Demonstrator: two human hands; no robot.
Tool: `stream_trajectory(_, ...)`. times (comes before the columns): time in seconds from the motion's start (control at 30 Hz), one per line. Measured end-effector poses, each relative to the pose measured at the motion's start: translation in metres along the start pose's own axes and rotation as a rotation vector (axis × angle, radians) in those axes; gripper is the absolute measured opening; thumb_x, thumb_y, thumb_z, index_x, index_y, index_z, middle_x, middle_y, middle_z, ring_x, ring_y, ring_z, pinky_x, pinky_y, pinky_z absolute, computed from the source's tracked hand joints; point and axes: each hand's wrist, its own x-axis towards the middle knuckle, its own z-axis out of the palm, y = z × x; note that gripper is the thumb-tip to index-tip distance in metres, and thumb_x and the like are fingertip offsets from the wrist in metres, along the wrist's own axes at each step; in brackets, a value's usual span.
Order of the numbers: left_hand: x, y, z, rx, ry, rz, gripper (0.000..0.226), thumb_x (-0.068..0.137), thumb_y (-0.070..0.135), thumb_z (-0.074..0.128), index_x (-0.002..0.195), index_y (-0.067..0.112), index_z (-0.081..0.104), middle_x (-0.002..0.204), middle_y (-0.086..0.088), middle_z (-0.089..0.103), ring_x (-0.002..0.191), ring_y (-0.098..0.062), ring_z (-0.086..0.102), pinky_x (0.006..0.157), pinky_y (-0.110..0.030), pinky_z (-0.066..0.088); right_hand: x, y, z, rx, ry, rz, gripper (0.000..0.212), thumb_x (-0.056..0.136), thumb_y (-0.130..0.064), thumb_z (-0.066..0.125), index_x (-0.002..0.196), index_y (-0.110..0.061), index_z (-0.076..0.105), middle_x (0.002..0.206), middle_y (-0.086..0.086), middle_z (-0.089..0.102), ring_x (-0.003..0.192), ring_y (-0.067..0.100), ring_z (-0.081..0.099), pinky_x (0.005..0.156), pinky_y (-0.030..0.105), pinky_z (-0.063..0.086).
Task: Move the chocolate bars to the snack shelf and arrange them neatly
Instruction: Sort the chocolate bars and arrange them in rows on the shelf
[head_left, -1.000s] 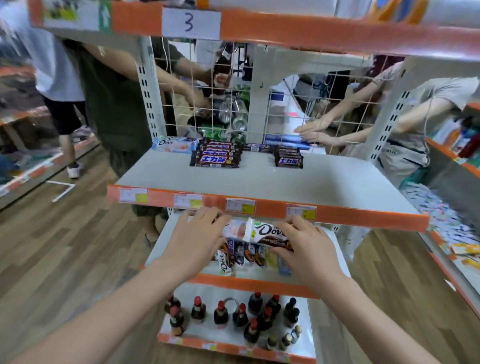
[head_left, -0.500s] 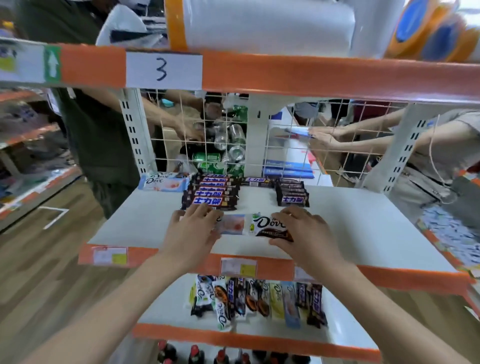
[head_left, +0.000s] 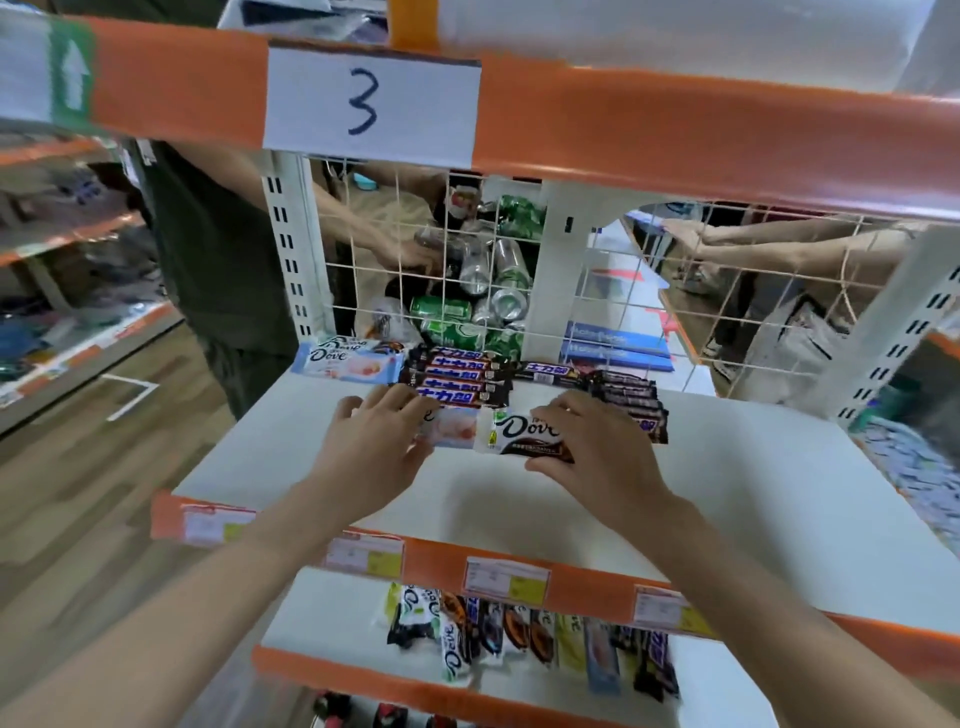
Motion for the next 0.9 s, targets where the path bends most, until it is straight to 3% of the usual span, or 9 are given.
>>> stream_trajectory(0.37, 0.013, -0.073, -0.001, 0.023, -0.052, 0.000, 0.040, 0.094, 0.036, 0.044, 0.133, 0.029, 0.040, 0.139, 0.005, 0.041, 0.127, -0.020, 0.036, 0.101, -0.041, 0.031, 0.047, -0.051, 0.017, 0.015, 0.001, 0.006, 0.056, 0.077, -0.049, 0.068, 0.124, -0.021, 0.056, 0.117, -0.007, 0.055, 0.105, 0.015, 0.054, 0.084, 0.031, 0.041)
stream_trajectory(0.9, 0.049, -0.173, 0.028, -0.026, -0.030, -0.055, 0.036, 0.089, 0.030, 0.053, 0.125, 0.027, 0.047, 0.124, 0.002, 0.048, 0.117, -0.021, 0.041, 0.092, -0.037, 0.031, 0.093, -0.111, 0.049, 0.033, -0.008, 0.098, 0.056, 0.080, -0.050, 0.065, 0.129, -0.026, 0.052, 0.119, -0.010, 0.052, 0.108, 0.014, 0.051, 0.085, 0.029, 0.038)
